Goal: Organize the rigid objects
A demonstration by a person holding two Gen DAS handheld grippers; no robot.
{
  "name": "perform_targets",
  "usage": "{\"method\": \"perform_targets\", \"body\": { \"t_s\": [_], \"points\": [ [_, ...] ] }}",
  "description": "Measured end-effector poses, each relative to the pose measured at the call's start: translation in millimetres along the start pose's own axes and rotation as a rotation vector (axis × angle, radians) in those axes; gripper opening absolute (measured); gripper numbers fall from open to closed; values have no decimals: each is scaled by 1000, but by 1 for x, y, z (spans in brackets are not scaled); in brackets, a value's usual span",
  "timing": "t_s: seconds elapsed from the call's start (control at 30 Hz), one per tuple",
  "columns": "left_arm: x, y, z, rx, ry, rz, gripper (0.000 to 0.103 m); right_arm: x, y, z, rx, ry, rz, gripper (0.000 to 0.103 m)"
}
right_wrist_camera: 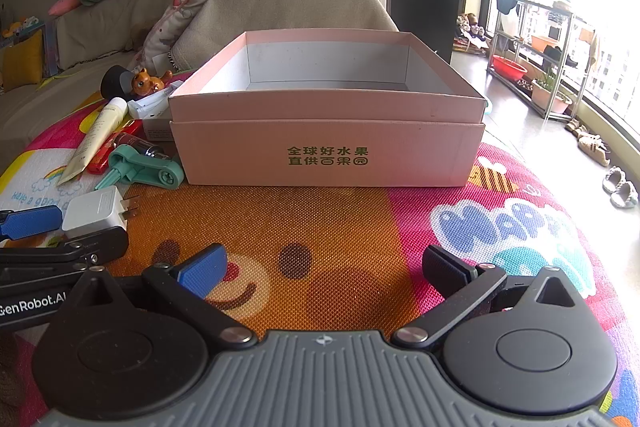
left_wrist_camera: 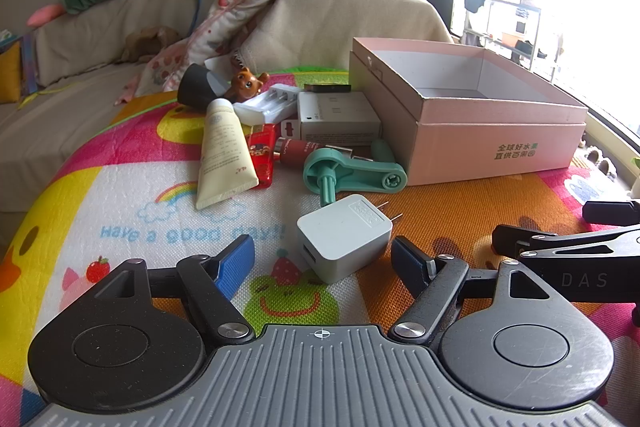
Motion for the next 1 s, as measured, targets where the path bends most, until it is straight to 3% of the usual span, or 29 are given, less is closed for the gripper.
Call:
{"method": "perform_targets", "body": {
  "t_s": [1.0],
  "points": [
    [0, 0, 0, 0, 0, 0, 81, 0, 0, -1, -2, 1, 4, 103]
  ]
}}
Point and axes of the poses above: each gripper's, at about its wrist camera, not at the fingertips, and z roughly against the way its jaws point, y to its left, x to its top, the point moved 7 cm from there along -z, roughly the way its jaws point, and after that the axes turned 11 degrees about -y, right-handed, at the moved point
